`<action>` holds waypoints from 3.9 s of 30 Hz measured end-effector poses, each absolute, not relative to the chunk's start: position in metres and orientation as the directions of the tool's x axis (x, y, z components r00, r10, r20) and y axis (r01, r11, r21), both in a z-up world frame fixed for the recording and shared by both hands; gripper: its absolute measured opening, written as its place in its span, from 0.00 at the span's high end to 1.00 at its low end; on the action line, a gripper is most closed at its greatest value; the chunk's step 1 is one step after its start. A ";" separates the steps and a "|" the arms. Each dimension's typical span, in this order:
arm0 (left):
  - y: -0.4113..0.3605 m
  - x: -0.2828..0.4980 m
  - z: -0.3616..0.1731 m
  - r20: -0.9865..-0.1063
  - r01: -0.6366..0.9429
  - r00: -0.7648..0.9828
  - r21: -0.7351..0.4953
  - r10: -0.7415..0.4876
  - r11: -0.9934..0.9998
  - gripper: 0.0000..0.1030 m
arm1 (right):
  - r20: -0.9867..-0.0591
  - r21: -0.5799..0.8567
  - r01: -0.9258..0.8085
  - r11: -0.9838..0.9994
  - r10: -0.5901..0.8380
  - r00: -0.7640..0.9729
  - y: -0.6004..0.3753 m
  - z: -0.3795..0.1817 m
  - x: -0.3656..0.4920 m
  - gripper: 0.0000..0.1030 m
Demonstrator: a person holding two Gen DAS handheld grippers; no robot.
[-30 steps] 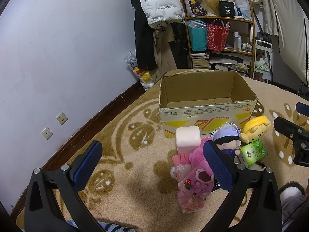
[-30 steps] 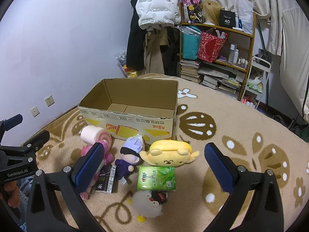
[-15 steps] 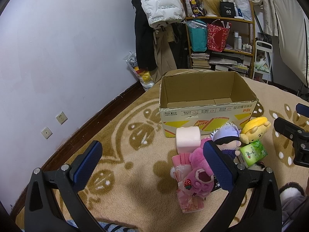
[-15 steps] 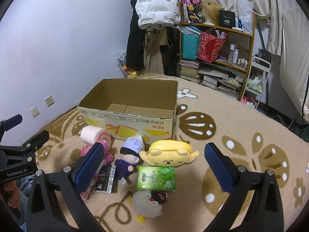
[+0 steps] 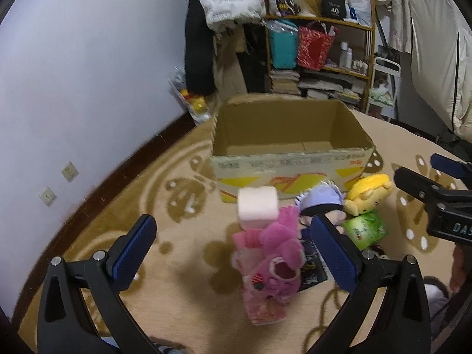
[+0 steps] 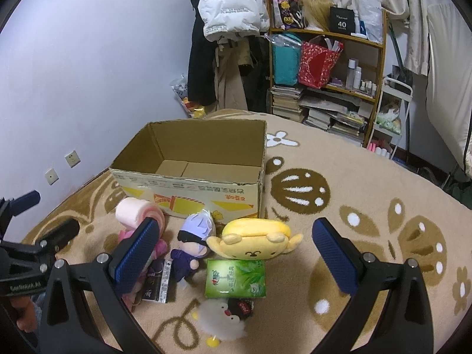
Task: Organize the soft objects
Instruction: 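Grasp the yellow dog plush with the right tool while the left tool grasps the pink bear plush, then lift and carry both plushes over the cardboard box rim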
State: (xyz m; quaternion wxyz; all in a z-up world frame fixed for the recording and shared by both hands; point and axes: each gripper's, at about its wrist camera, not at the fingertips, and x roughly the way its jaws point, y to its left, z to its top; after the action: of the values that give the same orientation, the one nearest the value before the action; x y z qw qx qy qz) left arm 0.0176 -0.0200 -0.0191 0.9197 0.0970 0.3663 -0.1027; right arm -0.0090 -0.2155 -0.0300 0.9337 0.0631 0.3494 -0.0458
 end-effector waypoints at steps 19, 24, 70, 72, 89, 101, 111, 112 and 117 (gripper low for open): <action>-0.045 0.068 -0.082 -0.842 0.308 0.524 0.046 -0.129 0.950 0.00 | -0.797 0.150 0.180 0.972 0.011 0.604 -0.248 -0.108 0.063 0.00; -0.054 0.076 -0.099 -0.864 0.328 0.488 0.055 -0.120 0.943 0.00 | -0.809 0.169 0.196 0.966 0.023 0.587 -0.254 -0.122 0.070 0.00; -0.041 0.067 -0.100 -0.871 0.364 0.396 -0.141 -0.290 0.921 0.64 | -0.800 0.336 0.318 0.887 0.090 0.593 -0.269 -0.100 0.021 0.17; -0.040 0.070 -0.103 -0.880 0.347 0.398 -0.118 -0.259 0.931 0.63 | -0.803 0.338 0.319 0.885 0.094 0.589 -0.270 -0.102 0.022 0.17; -0.054 0.064 -0.098 -0.831 0.378 0.540 0.093 -0.138 0.921 0.56 | -0.821 0.337 0.313 0.888 0.115 0.559 -0.266 -0.115 0.030 0.17; -0.045 0.054 -0.068 -0.769 0.373 0.606 0.050 -0.202 0.926 0.62 | -0.801 0.323 0.306 0.896 0.087 0.592 -0.266 -0.105 0.025 0.17; -0.025 0.040 -0.031 -0.682 0.321 0.707 0.074 -0.187 0.944 0.62 | -0.732 0.358 0.292 0.887 0.072 0.677 -0.266 -0.075 0.003 0.17; -0.023 0.039 -0.028 -0.673 0.314 0.717 0.079 -0.182 0.946 0.62 | -0.726 0.358 0.290 0.888 0.070 0.684 -0.266 -0.072 0.002 0.17; -0.013 0.037 -0.010 -0.645 0.291 0.740 0.051 -0.191 0.955 0.62 | -0.689 0.341 0.273 0.899 0.041 0.724 -0.258 -0.054 -0.005 0.17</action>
State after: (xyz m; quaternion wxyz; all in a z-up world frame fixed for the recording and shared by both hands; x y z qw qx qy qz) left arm 0.0373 -0.0134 -0.0100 0.9298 0.0743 0.3365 -0.1296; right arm -0.0052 -0.2584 -0.0535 0.9031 0.2150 0.3660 -0.0642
